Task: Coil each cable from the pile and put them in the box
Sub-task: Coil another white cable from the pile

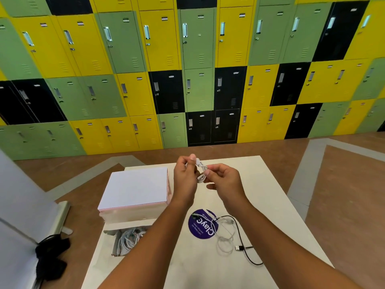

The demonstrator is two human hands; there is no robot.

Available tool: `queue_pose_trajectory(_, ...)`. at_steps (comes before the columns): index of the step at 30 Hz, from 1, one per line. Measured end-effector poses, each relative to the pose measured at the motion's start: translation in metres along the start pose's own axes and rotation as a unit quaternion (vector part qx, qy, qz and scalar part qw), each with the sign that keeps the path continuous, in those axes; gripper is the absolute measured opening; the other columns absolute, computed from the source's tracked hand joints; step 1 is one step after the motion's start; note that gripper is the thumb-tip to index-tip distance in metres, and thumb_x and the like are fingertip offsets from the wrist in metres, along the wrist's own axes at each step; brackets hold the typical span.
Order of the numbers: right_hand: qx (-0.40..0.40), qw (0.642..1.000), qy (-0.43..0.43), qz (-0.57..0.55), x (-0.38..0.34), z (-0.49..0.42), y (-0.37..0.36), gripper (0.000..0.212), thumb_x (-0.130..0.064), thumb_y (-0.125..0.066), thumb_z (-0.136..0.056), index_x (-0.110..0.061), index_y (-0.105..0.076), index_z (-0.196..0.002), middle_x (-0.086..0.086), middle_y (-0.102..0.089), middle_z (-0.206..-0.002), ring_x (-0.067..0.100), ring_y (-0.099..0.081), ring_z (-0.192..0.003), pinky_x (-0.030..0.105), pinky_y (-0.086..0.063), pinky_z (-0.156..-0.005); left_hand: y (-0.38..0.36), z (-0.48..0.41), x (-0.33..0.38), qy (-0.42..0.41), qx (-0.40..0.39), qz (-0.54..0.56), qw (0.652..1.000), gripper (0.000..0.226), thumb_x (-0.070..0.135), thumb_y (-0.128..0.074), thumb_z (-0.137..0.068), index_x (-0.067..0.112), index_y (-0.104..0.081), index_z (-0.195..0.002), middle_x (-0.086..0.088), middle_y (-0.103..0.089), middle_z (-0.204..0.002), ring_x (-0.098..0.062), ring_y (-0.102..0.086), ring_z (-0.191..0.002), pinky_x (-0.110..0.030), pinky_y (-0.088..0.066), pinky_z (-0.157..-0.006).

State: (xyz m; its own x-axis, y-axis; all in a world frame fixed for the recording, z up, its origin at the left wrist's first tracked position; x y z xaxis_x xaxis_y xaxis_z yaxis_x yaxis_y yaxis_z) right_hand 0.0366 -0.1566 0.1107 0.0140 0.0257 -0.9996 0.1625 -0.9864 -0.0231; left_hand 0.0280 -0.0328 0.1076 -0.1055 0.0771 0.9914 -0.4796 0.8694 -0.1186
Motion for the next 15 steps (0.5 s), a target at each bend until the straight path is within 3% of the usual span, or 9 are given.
queue_pose_trajectory(4,0.004,0.999,-0.027,-0.041,0.009,0.005,-0.009,0.009,-0.017,-0.070,-0.092,-0.012,-0.063,-0.095,0.008,-0.075,-0.091,0.015,-0.072,-0.080,0.033,-0.059,-0.070,-0.005,0.002,-0.002,-0.011,-0.010,-0.021,1.000,0.025,0.038,-0.046,-0.104,0.016,-0.057,-0.101,-0.006,-0.067,-0.093,-0.017,-0.066,-0.086,-0.028,-0.057,-0.071)
queue_pose_trajectory(8,-0.021,0.995,-0.069,-0.073,0.010,0.001,-0.011,0.013,-0.007,-0.067,-0.093,-0.010,-0.056,-0.099,0.010,-0.073,-0.096,0.017,-0.071,-0.081,0.032,-0.055,-0.069,-0.008,0.003,0.001,-0.027,-0.031,-0.033,0.999,0.026,0.035,-0.048,-0.104,0.011,-0.057,-0.100,-0.007,-0.064,-0.086,-0.014,-0.063,-0.078,-0.024,-0.053,-0.063)
queue_pose_trajectory(11,-0.073,0.994,-0.079,-0.030,0.005,-0.001,-0.007,0.020,0.004,-0.067,-0.089,-0.007,-0.057,-0.102,0.010,-0.071,-0.090,0.018,-0.067,-0.076,0.031,-0.053,-0.064,-0.005,0.002,-0.001,-0.027,-0.011,-0.049,0.998,0.024,0.035,-0.048,-0.104,0.013,-0.057,-0.100,-0.005,-0.064,-0.086,-0.012,-0.061,-0.076,-0.023,-0.052,-0.062)
queue_pose_trajectory(15,-0.061,0.992,-0.104,0.034,0.002,-0.005,-0.002,0.037,0.006,-0.073,-0.082,-0.007,-0.058,-0.113,0.015,-0.069,-0.099,0.024,-0.070,-0.080,0.030,-0.055,-0.063,-0.003,0.001,-0.003,-0.024,0.019,-0.055,0.998,0.021,0.035,-0.048,-0.104,0.016,-0.056,-0.099,-0.004,-0.063,-0.088,-0.014,-0.061,-0.079,-0.028,-0.053,-0.065)
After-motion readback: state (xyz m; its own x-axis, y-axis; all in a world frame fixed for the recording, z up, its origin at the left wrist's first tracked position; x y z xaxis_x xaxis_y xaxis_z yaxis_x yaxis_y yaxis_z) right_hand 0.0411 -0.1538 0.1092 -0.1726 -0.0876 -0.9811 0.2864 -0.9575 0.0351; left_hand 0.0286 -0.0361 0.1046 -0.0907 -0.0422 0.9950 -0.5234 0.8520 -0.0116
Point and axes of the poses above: each hand's wrist, its own z-axis away from the middle knuckle, its own y-axis out of the back of the hand, x = y × z, the point moved 4 cm from there along -z, towards the middle knuckle
